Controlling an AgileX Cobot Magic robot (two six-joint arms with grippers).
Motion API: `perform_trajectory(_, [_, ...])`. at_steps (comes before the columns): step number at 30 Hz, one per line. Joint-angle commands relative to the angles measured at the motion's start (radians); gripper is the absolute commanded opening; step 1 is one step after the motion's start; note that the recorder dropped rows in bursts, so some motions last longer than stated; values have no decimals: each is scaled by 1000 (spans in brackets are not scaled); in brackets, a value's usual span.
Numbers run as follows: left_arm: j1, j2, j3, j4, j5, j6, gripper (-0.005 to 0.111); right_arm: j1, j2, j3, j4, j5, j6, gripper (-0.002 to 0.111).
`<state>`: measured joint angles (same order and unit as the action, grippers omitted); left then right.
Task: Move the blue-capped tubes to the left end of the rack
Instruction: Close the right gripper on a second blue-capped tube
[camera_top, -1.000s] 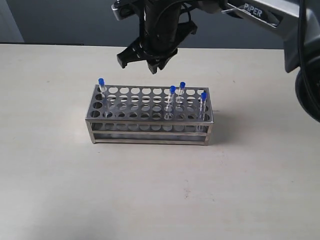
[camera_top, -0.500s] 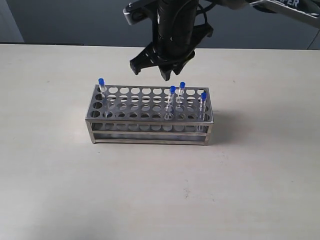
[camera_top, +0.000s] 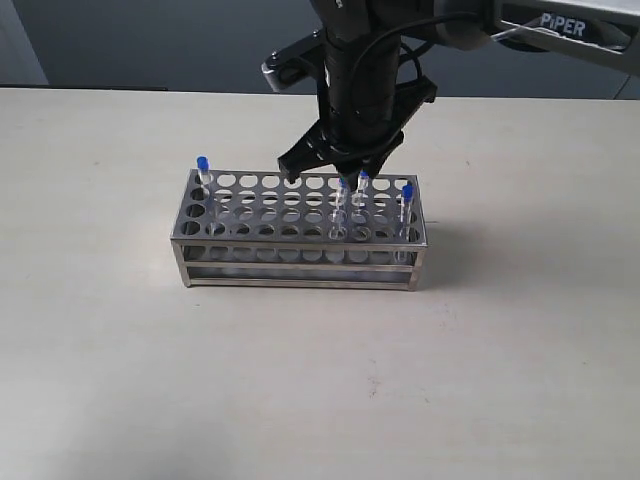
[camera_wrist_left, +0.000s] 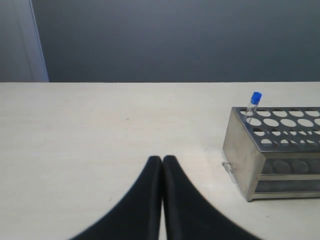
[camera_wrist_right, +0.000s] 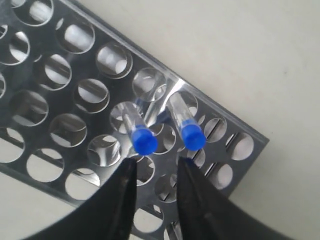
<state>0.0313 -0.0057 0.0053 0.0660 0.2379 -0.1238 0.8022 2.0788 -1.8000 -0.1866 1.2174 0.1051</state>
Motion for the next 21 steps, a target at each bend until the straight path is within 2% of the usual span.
perform_trajectory(1, [-6, 6, -5, 2, -7, 1, 1, -6, -8, 4, 15, -16, 0, 29])
perform_trajectory(6, [-6, 6, -5, 2, -7, 1, 1, -6, -8, 4, 15, -103, 0, 29])
perform_trajectory(21, [-6, 6, -5, 2, -7, 1, 1, -23, 33, 4, 39, -103, 0, 29])
